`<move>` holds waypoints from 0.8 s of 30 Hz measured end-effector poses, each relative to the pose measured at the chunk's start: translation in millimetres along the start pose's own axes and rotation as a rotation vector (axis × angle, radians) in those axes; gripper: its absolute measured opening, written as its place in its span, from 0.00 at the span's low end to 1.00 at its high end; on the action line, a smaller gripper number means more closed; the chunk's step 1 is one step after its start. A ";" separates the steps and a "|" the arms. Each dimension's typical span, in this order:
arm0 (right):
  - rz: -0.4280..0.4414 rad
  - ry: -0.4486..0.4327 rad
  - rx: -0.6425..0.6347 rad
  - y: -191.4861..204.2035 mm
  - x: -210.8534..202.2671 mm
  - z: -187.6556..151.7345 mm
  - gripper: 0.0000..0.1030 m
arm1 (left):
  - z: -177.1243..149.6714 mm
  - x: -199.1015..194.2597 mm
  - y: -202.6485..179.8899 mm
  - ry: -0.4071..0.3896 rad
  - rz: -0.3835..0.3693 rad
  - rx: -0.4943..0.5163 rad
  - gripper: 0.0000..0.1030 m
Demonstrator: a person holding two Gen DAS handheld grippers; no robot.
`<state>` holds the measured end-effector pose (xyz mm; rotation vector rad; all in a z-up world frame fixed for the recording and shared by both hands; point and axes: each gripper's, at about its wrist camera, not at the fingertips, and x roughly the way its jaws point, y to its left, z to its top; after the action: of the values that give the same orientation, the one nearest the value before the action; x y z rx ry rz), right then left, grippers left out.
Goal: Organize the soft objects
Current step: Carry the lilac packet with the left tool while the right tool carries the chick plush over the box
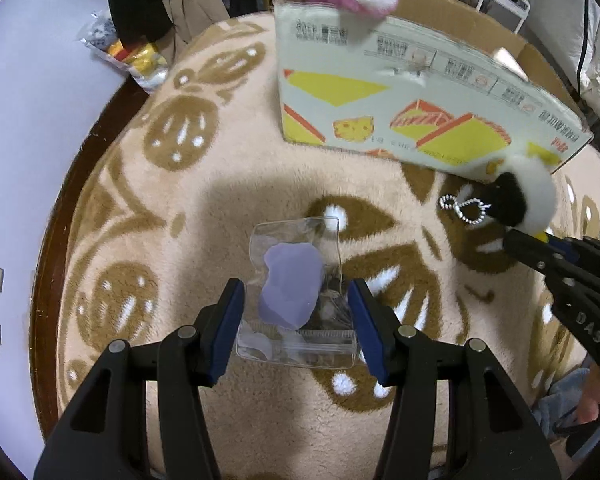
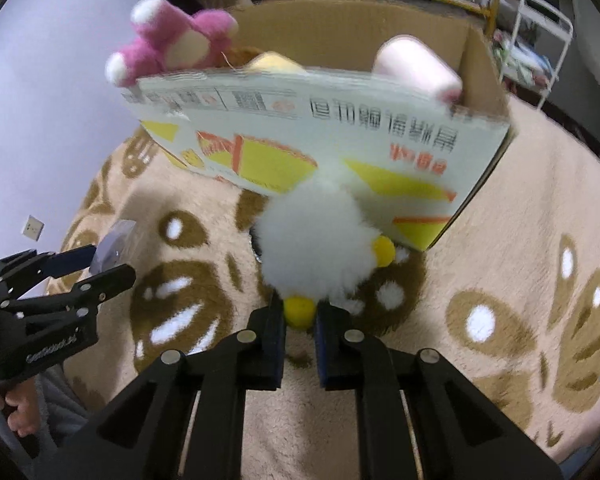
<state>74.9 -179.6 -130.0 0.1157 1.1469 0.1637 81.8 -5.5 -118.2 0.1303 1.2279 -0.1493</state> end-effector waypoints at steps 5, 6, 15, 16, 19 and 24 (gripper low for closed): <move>0.000 -0.055 0.004 -10.8 -25.3 4.9 0.12 | -2.5 -24.0 0.8 -0.088 -0.018 0.005 0.51; 0.003 -0.068 0.009 -12.7 -31.6 5.4 0.12 | -3.0 -31.5 0.5 -0.118 -0.034 0.005 0.51; 0.026 -0.210 0.036 -13.8 -81.5 12.8 0.12 | 1.6 -89.1 -14.7 -0.365 -0.039 0.061 0.51; 0.029 -0.220 0.048 -16.9 -88.2 15.2 0.12 | 2.4 -93.5 -16.2 -0.380 -0.037 0.066 0.51; 0.022 -0.253 0.059 -22.2 -100.9 23.7 0.12 | 4.8 -111.4 -20.3 -0.451 -0.028 0.093 0.51; 0.022 -0.316 0.068 -26.5 -114.2 36.6 0.12 | 14.7 -144.2 -24.6 -0.619 0.000 0.089 0.51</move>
<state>64.4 -227.4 -17.4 0.2072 0.8362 0.1205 43.5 -26.1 22.3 0.1472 0.6040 -0.2241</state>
